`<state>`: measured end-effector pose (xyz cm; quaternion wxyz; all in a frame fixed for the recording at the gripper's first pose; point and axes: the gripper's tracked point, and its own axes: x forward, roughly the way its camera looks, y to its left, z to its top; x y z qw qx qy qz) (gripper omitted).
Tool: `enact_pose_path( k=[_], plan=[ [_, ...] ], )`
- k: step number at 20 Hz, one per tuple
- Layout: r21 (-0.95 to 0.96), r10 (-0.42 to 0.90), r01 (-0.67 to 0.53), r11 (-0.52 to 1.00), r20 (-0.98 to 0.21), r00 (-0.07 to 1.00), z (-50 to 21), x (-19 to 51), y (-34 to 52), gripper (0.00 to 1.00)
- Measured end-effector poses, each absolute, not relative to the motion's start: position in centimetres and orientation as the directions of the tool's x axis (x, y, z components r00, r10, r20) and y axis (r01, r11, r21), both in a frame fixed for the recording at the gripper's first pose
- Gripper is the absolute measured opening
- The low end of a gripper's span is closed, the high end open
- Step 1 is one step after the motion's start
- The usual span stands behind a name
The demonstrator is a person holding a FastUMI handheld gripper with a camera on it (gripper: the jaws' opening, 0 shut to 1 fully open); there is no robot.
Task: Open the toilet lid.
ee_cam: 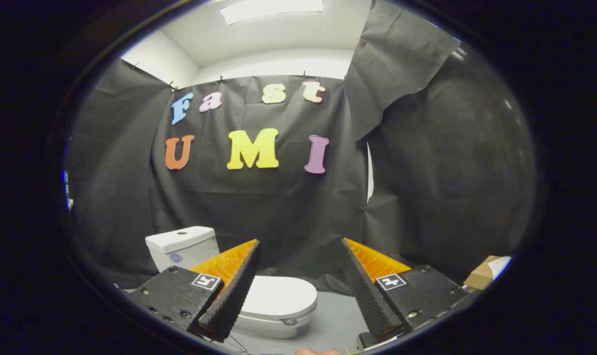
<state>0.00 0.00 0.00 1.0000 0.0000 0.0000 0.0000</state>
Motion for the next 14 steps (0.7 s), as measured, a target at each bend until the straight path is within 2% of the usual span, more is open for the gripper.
enact_pose_path(
  k=[14],
  plan=[
    [-0.012, 0.000, -0.001, 1.000, -0.024, 1.000, -1.13, 0.45, 0.24, 0.99]
  ],
)
